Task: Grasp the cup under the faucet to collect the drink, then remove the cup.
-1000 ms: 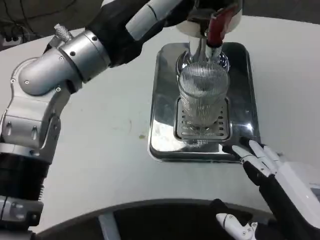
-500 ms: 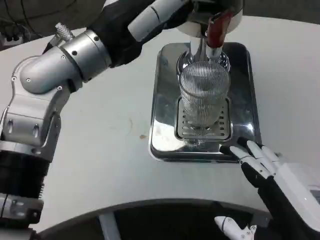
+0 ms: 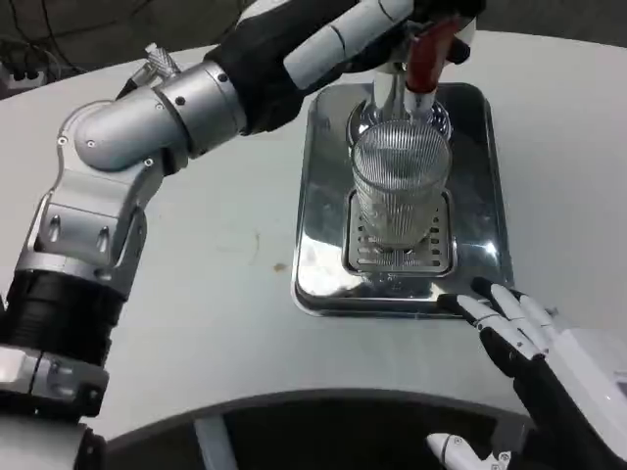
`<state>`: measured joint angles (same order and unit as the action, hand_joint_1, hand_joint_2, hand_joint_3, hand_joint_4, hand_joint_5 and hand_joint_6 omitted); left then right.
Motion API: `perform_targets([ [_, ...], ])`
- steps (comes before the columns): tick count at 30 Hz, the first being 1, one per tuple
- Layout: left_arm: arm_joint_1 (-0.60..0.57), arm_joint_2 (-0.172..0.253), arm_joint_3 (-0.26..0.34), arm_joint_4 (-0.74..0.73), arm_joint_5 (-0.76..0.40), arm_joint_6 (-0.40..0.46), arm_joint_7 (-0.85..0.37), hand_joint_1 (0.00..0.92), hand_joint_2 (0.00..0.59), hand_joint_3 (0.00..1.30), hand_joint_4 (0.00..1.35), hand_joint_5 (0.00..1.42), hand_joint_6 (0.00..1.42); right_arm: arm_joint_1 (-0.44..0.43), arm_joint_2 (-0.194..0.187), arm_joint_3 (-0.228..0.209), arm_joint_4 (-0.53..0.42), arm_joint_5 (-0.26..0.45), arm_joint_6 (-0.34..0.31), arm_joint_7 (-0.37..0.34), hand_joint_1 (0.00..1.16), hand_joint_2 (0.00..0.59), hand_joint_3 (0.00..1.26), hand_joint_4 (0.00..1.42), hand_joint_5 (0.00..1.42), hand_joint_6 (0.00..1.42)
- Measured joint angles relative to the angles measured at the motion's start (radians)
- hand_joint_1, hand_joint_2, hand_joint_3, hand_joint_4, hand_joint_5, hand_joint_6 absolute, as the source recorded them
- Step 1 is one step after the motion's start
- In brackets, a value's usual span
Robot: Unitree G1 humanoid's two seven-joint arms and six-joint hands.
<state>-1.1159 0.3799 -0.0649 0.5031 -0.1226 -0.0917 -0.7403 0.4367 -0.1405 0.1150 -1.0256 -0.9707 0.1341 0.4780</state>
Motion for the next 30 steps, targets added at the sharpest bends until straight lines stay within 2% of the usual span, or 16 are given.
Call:
perform_targets([
  [10,-0.028,-0.004,-0.030,0.059,0.061,-0.095,-0.022,0.000,0.122,0.16,0.11,0.22,0.17,-0.002,0.003,-0.012,0.000,0.014,-0.001,0.000,0.40,0.382,0.12,0.00,0.00,0.00],
  [17,-0.028,0.005,-0.048,0.078,0.104,-0.180,-0.034,0.000,0.111,0.13,0.07,0.18,0.14,-0.003,0.011,-0.008,0.001,0.011,-0.001,0.000,0.40,0.382,0.12,0.00,0.00,0.00],
  [30,-0.038,0.024,-0.073,0.119,0.136,-0.280,-0.041,0.000,0.111,0.12,0.04,0.13,0.13,-0.009,0.010,0.004,0.034,0.013,-0.002,-0.011,0.40,0.382,0.12,0.00,0.00,0.00],
])
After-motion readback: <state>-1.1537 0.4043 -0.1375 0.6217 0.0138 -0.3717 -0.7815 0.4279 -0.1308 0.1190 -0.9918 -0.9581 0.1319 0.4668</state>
